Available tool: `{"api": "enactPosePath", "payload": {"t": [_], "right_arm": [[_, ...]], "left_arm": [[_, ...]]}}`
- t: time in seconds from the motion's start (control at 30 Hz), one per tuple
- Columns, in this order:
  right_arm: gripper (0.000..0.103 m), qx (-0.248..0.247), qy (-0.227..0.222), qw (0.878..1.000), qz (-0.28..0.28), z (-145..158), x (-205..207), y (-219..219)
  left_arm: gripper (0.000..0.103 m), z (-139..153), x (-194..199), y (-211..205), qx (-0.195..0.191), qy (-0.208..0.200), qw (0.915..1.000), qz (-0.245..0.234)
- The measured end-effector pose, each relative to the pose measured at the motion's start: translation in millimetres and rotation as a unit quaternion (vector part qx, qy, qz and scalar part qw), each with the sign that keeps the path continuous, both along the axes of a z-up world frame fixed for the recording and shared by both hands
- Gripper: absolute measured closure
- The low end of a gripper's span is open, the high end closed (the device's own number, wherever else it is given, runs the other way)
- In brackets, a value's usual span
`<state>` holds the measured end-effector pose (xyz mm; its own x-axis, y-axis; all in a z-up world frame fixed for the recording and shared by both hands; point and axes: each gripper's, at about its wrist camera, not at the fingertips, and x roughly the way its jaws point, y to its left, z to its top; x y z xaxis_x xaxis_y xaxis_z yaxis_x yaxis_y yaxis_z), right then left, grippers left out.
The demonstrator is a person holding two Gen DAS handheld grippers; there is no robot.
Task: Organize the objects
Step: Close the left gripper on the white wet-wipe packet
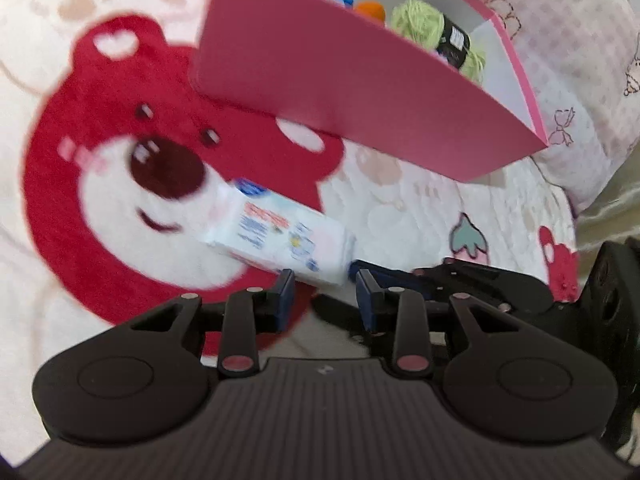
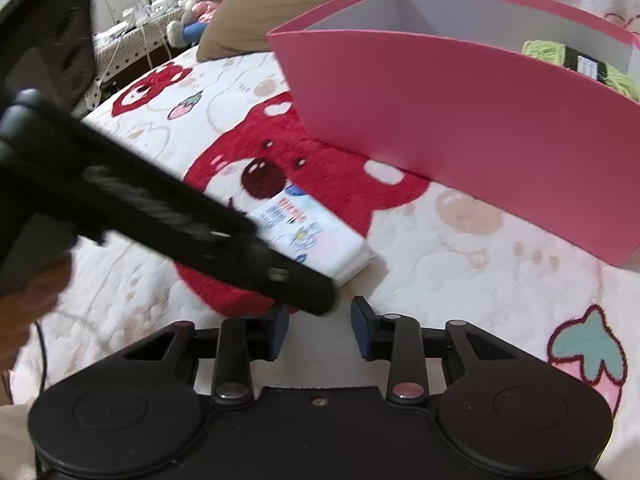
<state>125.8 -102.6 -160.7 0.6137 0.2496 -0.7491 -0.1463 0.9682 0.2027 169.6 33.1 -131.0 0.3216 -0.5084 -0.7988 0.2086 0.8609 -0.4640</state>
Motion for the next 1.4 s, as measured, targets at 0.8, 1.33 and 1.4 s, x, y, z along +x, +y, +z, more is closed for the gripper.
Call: {"api": "enactPosePath", "payload": {"t": [0.8, 1.33, 1.4], "right_arm": [[0.053, -0.034, 0.004, 0.999, 0.000, -1.2, 4.0, -8.2], [0.025, -0.019, -0.027, 0.998, -0.051, -13.3, -3.7, -11.3], [0.025, -0.024, -0.027, 0.998, -0.052, -13.5, -4.8, -8.5]], "left_arm": [[0.062, -17.0, 9.6, -9.6, -0.008, 0.018, 0.9997, 0.013], [0.074, -11.6, 14.5, -15.2, 0.005, 0.007, 0.9999, 0.014], [0.074, -9.3, 12.3, -17.9, 0.013, 0.003, 0.9999, 0.010]]}}
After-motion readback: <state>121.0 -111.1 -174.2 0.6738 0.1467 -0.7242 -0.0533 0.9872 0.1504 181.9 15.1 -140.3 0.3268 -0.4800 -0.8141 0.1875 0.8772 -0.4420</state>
